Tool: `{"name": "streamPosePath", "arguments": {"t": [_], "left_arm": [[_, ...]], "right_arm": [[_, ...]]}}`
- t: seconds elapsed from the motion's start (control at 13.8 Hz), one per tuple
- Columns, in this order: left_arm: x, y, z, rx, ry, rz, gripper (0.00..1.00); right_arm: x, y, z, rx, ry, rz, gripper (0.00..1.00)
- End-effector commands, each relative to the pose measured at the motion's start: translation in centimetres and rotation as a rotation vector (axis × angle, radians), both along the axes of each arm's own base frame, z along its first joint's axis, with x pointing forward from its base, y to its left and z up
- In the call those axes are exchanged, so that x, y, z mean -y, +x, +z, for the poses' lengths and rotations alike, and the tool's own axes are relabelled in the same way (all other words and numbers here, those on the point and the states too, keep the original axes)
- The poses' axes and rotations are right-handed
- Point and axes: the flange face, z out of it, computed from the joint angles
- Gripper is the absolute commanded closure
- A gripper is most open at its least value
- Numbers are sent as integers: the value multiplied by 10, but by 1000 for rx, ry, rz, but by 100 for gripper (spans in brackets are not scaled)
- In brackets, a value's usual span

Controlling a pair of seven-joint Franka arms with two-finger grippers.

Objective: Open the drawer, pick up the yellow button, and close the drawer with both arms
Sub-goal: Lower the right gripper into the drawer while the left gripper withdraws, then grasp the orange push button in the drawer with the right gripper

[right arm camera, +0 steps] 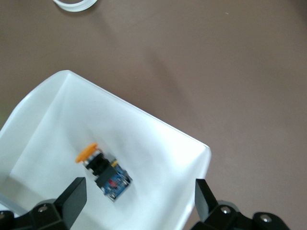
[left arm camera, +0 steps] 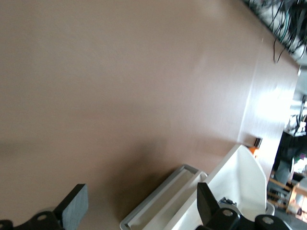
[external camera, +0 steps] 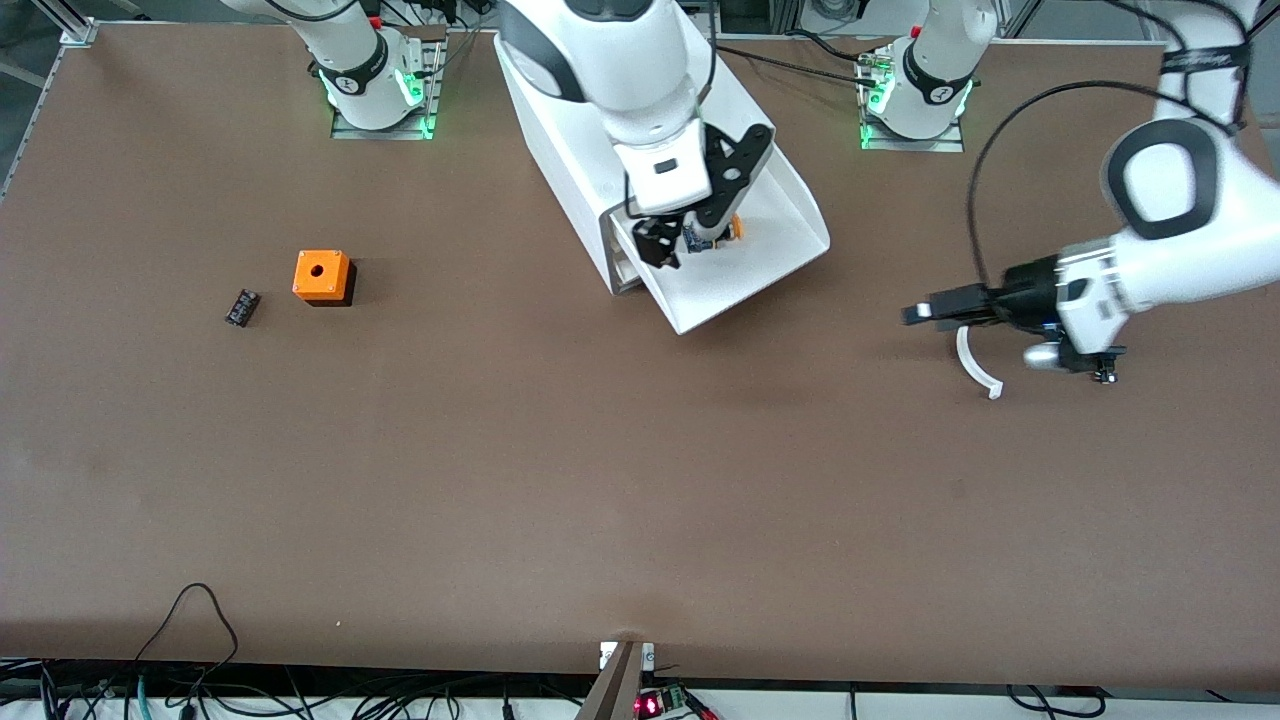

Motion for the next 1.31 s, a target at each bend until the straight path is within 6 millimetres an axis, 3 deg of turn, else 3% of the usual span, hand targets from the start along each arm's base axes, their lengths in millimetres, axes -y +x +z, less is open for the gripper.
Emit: {"name": "streamPosePath", "arguments": {"t": [0.0,0.22,0.44,0.51,0.73,0.94,1.23], "left_arm": [[-42,-15,49,55,90,-19,0],[-61,-6,115,95,403,-188,0],[-60,-9,158,59,567,-267,0],[-52,-11,168,32,619,-263,0],[-19,-13,177,-29,757,-213,0],[-9,-13,177,-70,781,-102,0],[-6,-13,178,-69,778,-101,0]], "right_arm": [[-19,-10,-7,63,-44,104,0],[-20,-10,-26,78,-99,246,0],[-23,-15,-46,47,-144,321,0],[-26,-20,-52,37,-157,351,0],[-26,-22,-72,21,-182,409,0],[-31,-28,-88,-1,-193,426,0],[-34,-39,-96,-28,-223,458,0]]}}
